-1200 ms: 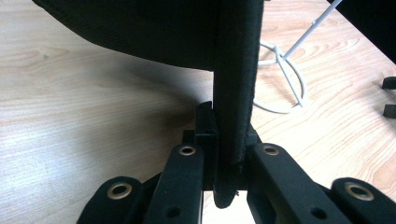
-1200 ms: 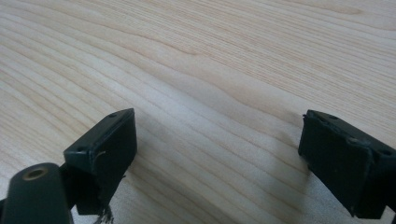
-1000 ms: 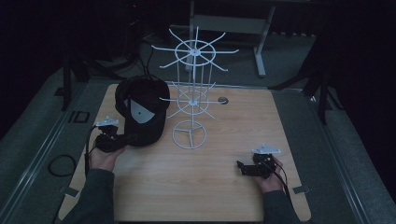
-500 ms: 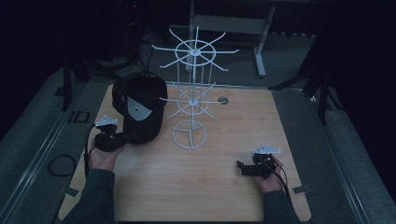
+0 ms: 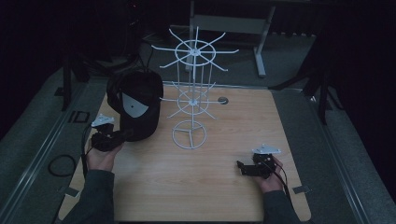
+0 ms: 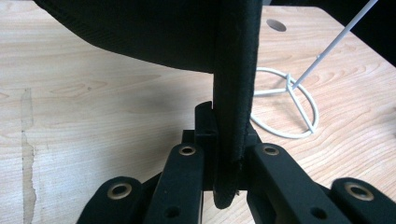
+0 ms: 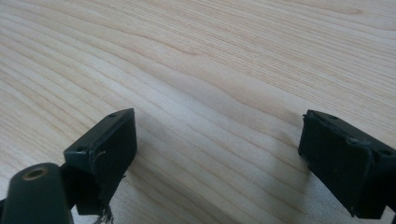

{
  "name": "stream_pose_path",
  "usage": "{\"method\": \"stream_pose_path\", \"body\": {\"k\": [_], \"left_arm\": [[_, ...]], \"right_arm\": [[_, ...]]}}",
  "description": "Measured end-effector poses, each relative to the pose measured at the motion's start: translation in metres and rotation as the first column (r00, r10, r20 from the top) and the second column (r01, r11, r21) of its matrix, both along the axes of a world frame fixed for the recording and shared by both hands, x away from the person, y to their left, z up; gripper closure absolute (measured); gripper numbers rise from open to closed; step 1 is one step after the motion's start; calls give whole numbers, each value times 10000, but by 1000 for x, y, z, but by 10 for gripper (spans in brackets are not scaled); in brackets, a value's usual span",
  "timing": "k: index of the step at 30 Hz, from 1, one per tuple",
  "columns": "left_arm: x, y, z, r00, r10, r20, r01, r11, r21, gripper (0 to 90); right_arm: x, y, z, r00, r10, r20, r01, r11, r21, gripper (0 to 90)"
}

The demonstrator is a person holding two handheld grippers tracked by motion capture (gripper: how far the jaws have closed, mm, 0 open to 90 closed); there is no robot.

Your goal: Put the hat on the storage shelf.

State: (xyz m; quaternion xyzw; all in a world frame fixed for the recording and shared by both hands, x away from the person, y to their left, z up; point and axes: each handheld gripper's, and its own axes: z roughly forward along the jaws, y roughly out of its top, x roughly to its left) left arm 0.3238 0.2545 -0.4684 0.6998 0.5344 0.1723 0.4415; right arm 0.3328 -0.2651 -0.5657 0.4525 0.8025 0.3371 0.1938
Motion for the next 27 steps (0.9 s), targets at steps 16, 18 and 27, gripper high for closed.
{"method": "stream_pose_path", "body": {"k": [16,18,27], "left_arm": [[-7,-1,10,9987,169,491,-173,9998,73,865],[-7,-1,11,9984,142,545,-144,9999,23,866],[-10,-1,16,9961,273,834,-276,9996,23,865]], "right_arm": [[0,0,0,10000,6,19,-6,10000,-1,113],[0,0,0,10000,5,20,-5,10000,0,113],[0,0,0,10000,5,18,-5,10000,1,113]]}}
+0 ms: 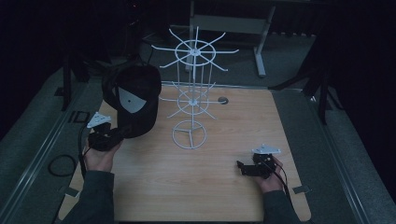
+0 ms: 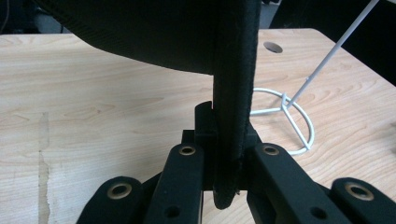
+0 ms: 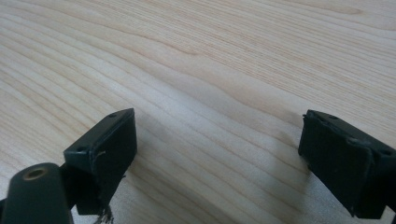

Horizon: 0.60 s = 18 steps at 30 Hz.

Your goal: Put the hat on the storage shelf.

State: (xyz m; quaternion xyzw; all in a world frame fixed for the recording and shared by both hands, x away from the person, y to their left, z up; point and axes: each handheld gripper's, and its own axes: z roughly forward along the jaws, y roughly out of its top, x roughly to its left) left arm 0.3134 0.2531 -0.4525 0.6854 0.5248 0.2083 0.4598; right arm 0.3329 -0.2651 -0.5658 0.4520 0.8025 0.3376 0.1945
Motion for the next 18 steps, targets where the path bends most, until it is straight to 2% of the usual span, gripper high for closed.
{"method": "stream_pose_path", "body": {"k": [18], "left_arm": [[-7,-2,13,9994,-54,352,56,10000,-35,865]], "right_arm": [[0,0,0,10000,-5,6,5,10000,10,113]]}}
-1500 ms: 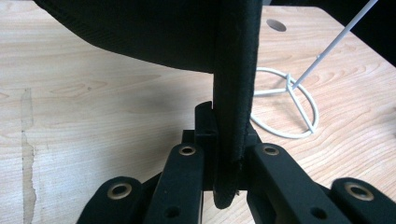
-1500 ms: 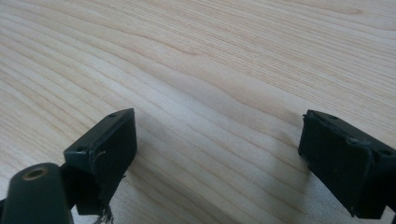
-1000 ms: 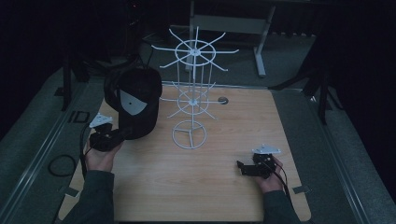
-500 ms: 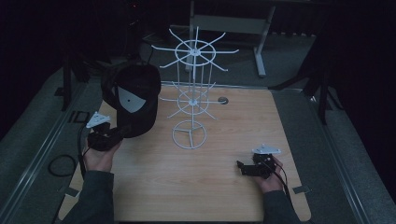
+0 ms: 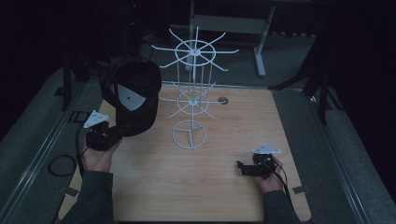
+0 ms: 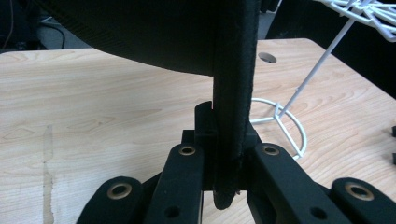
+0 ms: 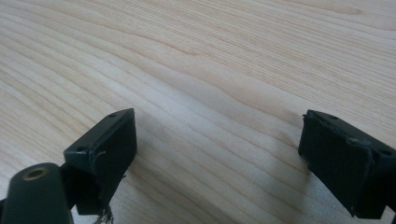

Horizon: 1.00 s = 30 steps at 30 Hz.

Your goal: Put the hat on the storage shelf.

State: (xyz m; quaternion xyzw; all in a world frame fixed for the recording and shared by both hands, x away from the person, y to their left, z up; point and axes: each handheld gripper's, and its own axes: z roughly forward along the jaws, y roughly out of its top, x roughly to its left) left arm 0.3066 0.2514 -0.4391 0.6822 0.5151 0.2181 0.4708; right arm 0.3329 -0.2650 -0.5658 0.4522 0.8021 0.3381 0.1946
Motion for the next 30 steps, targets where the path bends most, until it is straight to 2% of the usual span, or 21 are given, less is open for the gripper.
{"method": "stream_pose_path", "body": {"k": [8,30], "left_arm": [[-4,-1,6,9996,161,233,-163,9998,83,865],[-13,-4,10,9980,295,567,-298,9995,46,864]], "right_arm": [[0,0,0,10000,7,0,-7,10000,-9,113],[0,0,0,10000,3,-5,-3,10000,-7,113]]}}
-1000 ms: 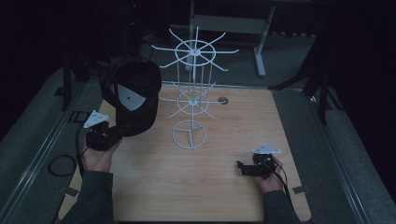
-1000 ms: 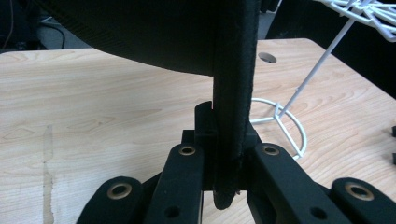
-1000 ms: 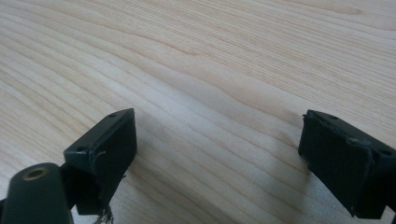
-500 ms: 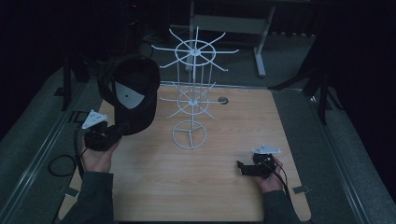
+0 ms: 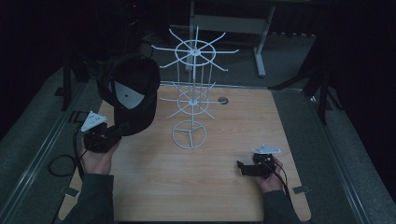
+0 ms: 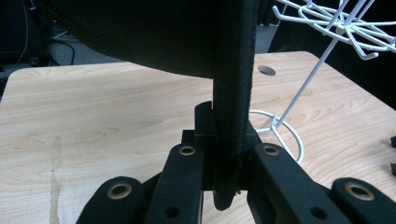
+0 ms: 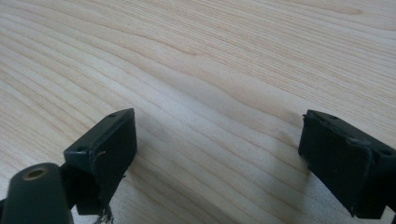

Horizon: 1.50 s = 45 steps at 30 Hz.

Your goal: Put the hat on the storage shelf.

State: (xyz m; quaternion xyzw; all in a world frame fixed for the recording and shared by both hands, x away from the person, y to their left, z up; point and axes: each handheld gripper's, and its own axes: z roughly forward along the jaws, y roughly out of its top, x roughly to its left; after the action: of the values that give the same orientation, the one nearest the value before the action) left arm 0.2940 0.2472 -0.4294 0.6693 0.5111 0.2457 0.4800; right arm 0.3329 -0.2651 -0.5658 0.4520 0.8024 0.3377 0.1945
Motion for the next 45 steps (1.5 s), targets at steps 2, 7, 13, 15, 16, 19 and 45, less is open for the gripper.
{"method": "stream_pose_path", "body": {"k": [2,7,13,15,16,19,45], "left_arm": [[-1,0,1,10000,0,12,0,10000,-21,864],[-2,0,2,10000,2,72,-2,10000,6,864],[-4,-1,4,9999,-53,134,54,10000,-49,864],[-5,-2,5,9998,-54,192,55,10000,-58,864],[-5,-2,5,9997,-47,230,48,10000,-53,864],[-6,-3,7,9996,-48,289,49,10000,-57,864],[-15,-3,21,9958,256,881,-267,9996,116,864]], "right_arm": [[0,0,0,10000,2,1,-2,10000,-3,113],[0,0,0,10000,8,10,-8,10000,-9,113],[0,0,0,10000,6,7,-6,10000,-8,113],[0,0,0,10000,5,14,-5,10000,1,113],[0,0,0,10000,0,7,0,10000,4,113],[0,0,0,10000,1,7,-1,10000,3,113],[0,0,0,10000,6,12,-6,10000,-7,113]]}}
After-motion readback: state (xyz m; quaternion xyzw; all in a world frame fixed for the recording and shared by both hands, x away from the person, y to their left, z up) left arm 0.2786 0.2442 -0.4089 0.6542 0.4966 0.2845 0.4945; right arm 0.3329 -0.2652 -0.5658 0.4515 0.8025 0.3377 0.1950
